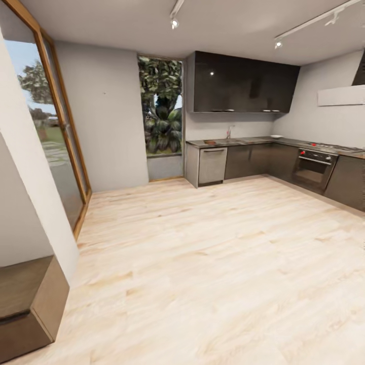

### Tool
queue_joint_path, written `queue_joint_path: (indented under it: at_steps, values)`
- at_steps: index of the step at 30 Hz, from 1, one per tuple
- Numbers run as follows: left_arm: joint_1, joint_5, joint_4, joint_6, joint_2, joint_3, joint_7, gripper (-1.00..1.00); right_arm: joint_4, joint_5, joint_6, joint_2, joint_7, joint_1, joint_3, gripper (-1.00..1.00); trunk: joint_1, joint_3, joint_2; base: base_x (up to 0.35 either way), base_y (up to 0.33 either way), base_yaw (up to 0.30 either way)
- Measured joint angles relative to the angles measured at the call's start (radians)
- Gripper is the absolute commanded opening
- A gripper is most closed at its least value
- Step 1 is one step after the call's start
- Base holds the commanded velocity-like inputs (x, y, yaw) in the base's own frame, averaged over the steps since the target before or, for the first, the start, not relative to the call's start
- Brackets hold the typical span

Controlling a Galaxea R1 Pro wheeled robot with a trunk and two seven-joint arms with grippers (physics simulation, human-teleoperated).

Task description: In the kitchen, take the Vidalia onion out of the sink, dice it on the chopping board with the paring knife, put the diced onion into the bowl on the countertop, then place both the paring knife and the chopping board into the sink.

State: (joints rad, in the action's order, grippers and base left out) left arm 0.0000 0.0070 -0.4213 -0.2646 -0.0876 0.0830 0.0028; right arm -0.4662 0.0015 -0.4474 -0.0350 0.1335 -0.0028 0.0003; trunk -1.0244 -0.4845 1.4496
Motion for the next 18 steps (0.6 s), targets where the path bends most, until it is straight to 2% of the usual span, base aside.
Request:
queue_joint_path:
  at_steps: [18]
  values:
    - [0.0, -0.001, 0.005, 0.0, 0.0, -0.001, 0.0, 1.0, 0.0, 0.0, 0.0, 0.0, 0.0, 0.0, 0.0, 1.0, 0.0, 0.0, 0.0, 0.324, 0.0, -0.233]
